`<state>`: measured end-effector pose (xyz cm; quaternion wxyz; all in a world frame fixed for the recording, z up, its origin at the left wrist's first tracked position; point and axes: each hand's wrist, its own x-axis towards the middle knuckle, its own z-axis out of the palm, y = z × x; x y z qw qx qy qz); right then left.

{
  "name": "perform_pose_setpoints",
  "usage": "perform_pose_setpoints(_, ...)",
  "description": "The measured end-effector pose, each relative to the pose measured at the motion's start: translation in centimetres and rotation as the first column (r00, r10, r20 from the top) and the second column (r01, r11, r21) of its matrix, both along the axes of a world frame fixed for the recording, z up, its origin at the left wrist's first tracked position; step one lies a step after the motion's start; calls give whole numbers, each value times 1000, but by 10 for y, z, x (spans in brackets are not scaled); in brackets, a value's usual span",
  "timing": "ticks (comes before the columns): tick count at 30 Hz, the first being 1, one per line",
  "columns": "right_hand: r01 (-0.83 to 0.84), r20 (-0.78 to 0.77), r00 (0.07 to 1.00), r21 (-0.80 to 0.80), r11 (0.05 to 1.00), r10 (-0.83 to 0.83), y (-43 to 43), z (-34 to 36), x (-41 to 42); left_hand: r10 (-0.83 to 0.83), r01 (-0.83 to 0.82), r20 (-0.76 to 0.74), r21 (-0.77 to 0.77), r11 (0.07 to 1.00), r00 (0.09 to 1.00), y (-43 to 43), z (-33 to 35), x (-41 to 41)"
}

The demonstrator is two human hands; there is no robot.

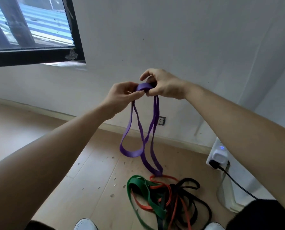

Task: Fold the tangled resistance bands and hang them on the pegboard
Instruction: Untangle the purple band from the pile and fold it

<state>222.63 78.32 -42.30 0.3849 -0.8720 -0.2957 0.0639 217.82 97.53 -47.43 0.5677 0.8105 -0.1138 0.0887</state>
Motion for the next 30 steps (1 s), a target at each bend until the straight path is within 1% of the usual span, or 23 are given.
perform_pose_setpoints(4, 60, -41, 998, 137, 989, -55, -7, -18, -7, -34, 42, 93, -80, 996, 995, -13, 16, -2)
perform_pose_setpoints(8, 111, -111, 989, 124, 986, -97, -25, -55, -17, 32, -6, 100, -242, 970, 995, -17, 27, 2)
perform_pose_setpoints(9, 135, -133, 985, 160, 978, -114, -31, -58, -16, 50, -23, 102, -251, 968, 994, -14, 28, 3)
perform_pose_setpoints(12, 216, -195, 969, 370, 904, -152, -47, -47, -12, 72, -50, 73, -260, 964, 995, -2, 23, 5)
perform_pose_setpoints(14, 223, -162, 973, 461, 859, -166, -51, -33, -13, 73, -66, 24, -231, 971, 997, 8, 13, 7)
perform_pose_setpoints(17, 223, -121, 975, 554, 802, -187, -51, -19, -16, 46, -50, -32, -135, 990, 998, 13, -1, 9)
perform_pose_setpoints(20, 236, -137, 972, 622, 747, -193, -43, -13, -20, -62, 60, -90, -27, 998, 994, 4, -4, 5)
perform_pose_setpoints(22, 213, -115, 977, 633, 745, -181, -35, -12, -21, -129, 133, -120, 26, 991, 984, -5, -1, 3)
perform_pose_setpoints(24, 184, -83, 982, 624, 759, -170, -28, -15, -21, -163, 163, -91, -4, 987, 982, -12, 7, 1)
perform_pose_setpoints(27, 144, -33, 988, 577, 804, -153, -24, -20, -20, -162, 165, 41, -86, 983, 986, -20, 23, -1)
perform_pose_setpoints(30, 129, -44, 991, 605, 785, -129, -27, -21, -20, -143, 145, 108, -7, 989, 984, -20, 31, -1)
